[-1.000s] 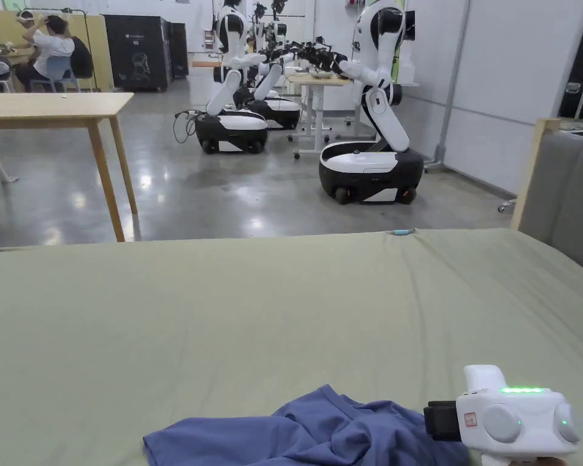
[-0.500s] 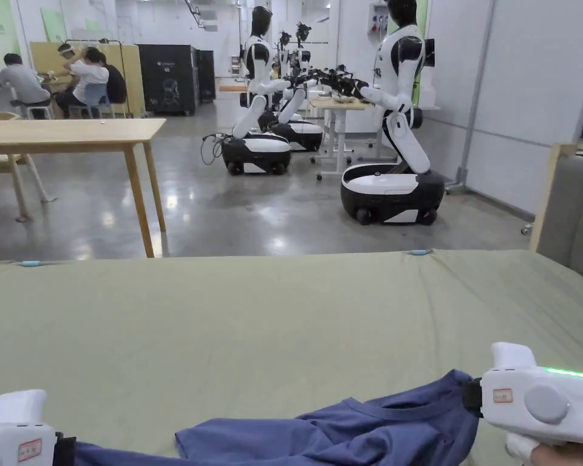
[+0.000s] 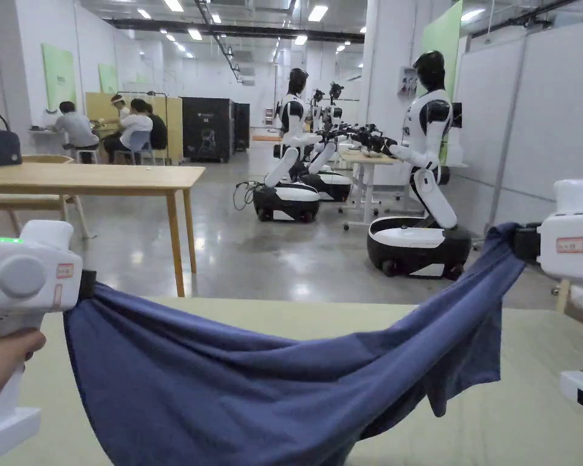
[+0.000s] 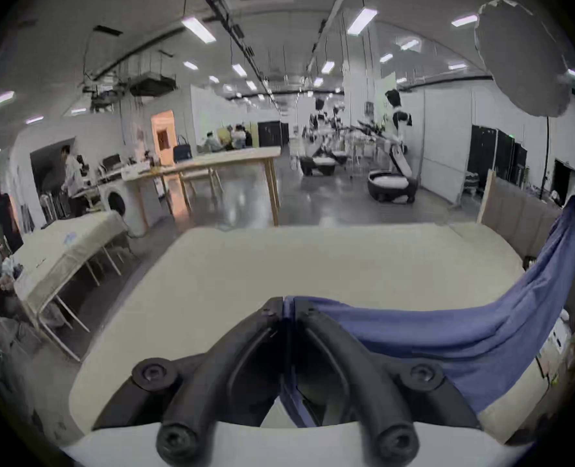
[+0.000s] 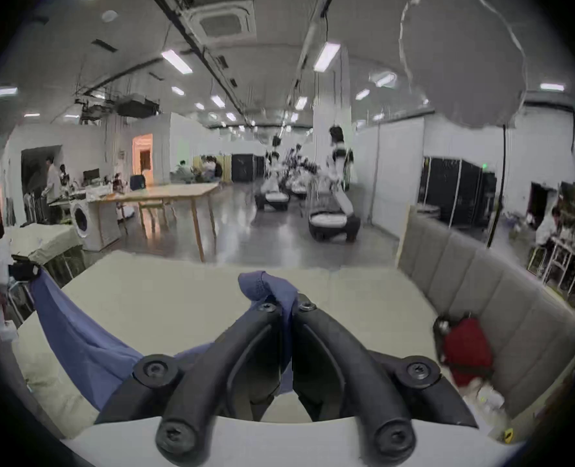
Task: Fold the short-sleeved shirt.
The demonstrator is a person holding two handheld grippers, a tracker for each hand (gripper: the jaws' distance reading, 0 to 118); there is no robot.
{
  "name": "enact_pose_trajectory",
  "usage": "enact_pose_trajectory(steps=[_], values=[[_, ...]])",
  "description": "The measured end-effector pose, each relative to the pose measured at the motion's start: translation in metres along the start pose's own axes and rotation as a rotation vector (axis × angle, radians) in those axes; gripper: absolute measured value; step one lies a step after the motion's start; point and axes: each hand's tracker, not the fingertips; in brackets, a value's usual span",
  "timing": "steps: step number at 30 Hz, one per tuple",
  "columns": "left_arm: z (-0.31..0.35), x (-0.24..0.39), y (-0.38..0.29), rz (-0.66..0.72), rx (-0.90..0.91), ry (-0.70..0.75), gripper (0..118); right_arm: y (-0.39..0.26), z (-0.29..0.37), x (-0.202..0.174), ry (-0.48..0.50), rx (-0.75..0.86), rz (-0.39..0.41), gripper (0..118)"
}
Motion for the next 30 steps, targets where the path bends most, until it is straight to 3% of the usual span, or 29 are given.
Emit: enact_pose_trajectory(steps=[5, 7, 12, 23, 30], values=[[0.016, -0.013, 0.069, 0.05, 0.13, 0.026, 5, 0.064, 0.007, 0.017, -0.099, 0.118, 0.012, 6], [0.013, -0.019, 0.09, 0.054, 0.145, 0.028, 5, 0.083, 0.008, 0.024, -0.11, 0.136, -0.019, 6], [0.003, -0.015, 0.115, 0.078, 0.201, 0.017, 5, 0.092, -0.014, 0.029, -0.125, 0.151, -0.007, 6], [-0.084, 0.004, 0.014, 0.177, 0.019, -0.014, 5, -0.041, -0.09, 0.016, -0.11, 0.004, -0.084, 6], [-0.068, -0.001, -0.031, 0.195, 0.008, -0.031, 5, -0.098, -0.075, 0.029, -0.102, -0.037, -0.087, 6]])
